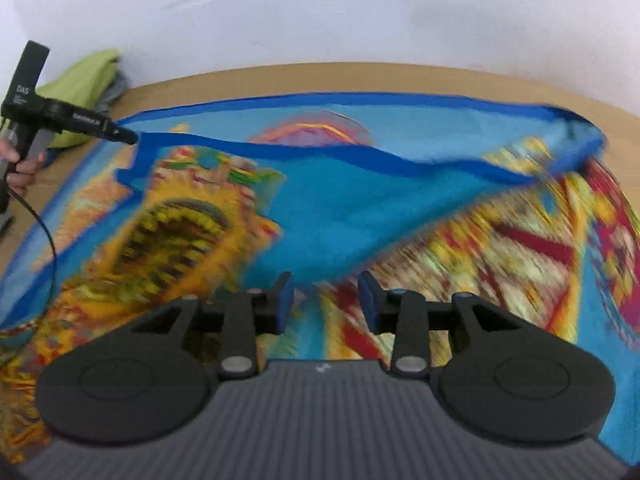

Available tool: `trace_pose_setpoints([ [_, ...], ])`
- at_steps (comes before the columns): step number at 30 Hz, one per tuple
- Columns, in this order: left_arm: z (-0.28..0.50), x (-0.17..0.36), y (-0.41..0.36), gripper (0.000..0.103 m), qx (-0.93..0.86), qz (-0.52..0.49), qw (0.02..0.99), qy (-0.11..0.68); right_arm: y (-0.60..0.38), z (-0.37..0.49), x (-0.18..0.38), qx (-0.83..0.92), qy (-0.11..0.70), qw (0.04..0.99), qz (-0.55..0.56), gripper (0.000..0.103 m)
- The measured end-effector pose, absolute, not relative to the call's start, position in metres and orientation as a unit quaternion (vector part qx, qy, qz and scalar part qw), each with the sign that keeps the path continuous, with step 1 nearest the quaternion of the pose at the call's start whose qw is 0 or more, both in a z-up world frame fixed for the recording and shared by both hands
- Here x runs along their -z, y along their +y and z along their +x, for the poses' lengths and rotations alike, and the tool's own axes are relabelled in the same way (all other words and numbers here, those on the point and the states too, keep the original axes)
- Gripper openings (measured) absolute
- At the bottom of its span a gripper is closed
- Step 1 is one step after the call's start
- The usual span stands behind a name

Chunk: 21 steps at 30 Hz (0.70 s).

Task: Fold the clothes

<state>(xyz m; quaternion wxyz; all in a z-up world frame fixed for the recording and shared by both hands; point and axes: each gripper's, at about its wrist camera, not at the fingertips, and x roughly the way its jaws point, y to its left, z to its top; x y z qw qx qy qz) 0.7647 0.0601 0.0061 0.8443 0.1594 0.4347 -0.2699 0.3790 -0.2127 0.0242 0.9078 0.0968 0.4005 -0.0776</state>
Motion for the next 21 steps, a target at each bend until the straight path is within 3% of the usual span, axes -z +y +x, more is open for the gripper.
trace_pose_setpoints([
  [6,0.771,0.013,0.046,0.048,0.279,0.170,0.840,0.432,-0.260,0.342,-0.004,0.166,0.397,0.890,0.149,0.038],
  [7,0.772,0.016,0.044,0.044,0.288,0.168,0.836,0.435,-0.267,0.337,0.000,0.183,0.400,0.885,0.156,0.038],
  [9,0.770,0.017,0.043,0.022,0.304,0.152,0.832,0.437,-0.273,0.329,0.007,0.210,0.403,0.874,0.170,0.038],
  [10,0.769,0.018,0.043,0.000,0.313,0.143,0.830,0.438,-0.275,0.327,0.009,0.216,0.403,0.872,0.176,0.038],
  [13,0.765,0.007,0.042,0.001,0.319,0.155,0.828,0.434,-0.274,0.323,0.011,0.219,0.401,0.871,0.177,0.038],
  [16,0.764,-0.014,0.039,0.001,0.288,0.235,0.836,0.403,-0.274,0.320,0.012,0.223,0.400,0.871,0.177,0.038],
  [21,0.811,-0.053,0.040,0.001,0.198,0.304,0.854,0.373,-0.271,0.314,0.015,0.228,0.396,0.871,0.180,0.038],
])
